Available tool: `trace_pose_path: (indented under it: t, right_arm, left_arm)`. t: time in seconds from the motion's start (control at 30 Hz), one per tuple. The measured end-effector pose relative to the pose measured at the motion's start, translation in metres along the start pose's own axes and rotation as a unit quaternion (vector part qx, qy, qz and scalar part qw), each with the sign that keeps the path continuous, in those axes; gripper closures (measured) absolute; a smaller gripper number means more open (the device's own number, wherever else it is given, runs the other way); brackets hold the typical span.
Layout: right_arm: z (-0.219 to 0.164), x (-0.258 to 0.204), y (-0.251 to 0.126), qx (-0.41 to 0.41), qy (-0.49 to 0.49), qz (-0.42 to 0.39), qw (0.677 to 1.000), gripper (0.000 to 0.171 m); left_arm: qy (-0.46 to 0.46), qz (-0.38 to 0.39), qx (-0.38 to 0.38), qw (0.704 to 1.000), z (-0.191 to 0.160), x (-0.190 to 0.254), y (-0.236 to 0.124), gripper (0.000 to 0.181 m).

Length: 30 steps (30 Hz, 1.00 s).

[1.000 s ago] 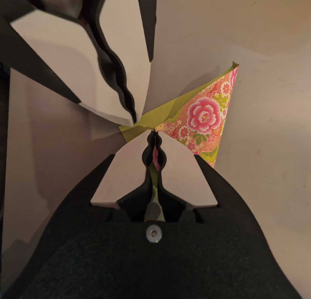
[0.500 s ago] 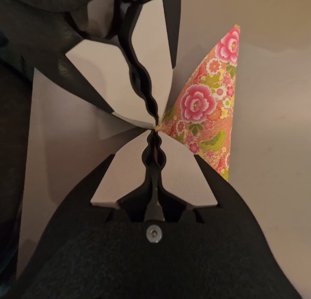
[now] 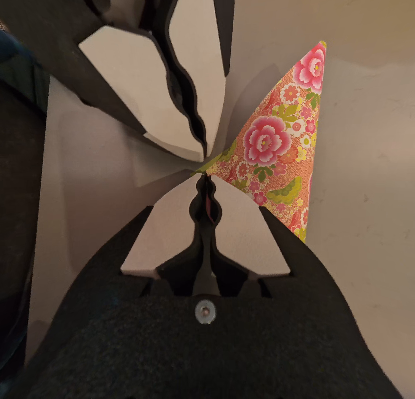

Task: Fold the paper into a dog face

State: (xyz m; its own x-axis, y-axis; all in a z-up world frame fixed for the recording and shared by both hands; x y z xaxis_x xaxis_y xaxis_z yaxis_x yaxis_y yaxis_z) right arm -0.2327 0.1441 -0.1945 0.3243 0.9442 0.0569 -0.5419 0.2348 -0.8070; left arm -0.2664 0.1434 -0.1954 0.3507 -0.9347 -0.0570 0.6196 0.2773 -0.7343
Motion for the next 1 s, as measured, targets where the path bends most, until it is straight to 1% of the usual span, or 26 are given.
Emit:
trace_pose_path:
  t: [0.17,0.5,0.7,1.0]
  right_arm:
    - [0.0006,-0.0026,0.0,-0.008,-0.015,0.004,1.0,0.171]
    - [0.0014,-0.0061,0.0005,-0.003,-0.008,0.023,1.0,0.171]
    - [0.0015,-0.005,0.0009,-0.005,-0.011,0.02,1.0,0.171]
    - [0.0011,-0.0063,0.0006,-0.006,-0.011,0.023,1.0,0.171]
  left_arm:
    - [0.011,0.001,-0.003,1.0,0.0037,0.0021,0.0034,0.181]
    - [0.005,0.002,0.001,1.0,0.0039,0.0019,0.0036,0.181]
    - [0.008,-0.001,-0.009,1.0,-0.0028,0.0025,-0.003,0.181]
    - [0.007,0.002,-0.002,1.0,0.0033,0.0018,0.003,0.181]
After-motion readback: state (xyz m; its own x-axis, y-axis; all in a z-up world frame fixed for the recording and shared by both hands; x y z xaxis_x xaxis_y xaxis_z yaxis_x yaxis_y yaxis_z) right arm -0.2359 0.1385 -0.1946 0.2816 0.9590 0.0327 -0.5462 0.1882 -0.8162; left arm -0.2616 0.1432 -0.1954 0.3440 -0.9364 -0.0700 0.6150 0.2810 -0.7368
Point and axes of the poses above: each gripper's, where its closed fingertips meet, y out along the fingers, z out of its top, x = y × z across the jaws, the point moved 2 cm from there along -y, back along the fingers, and after that the axes turned 8 degrees about y, right-handed, at the moved point
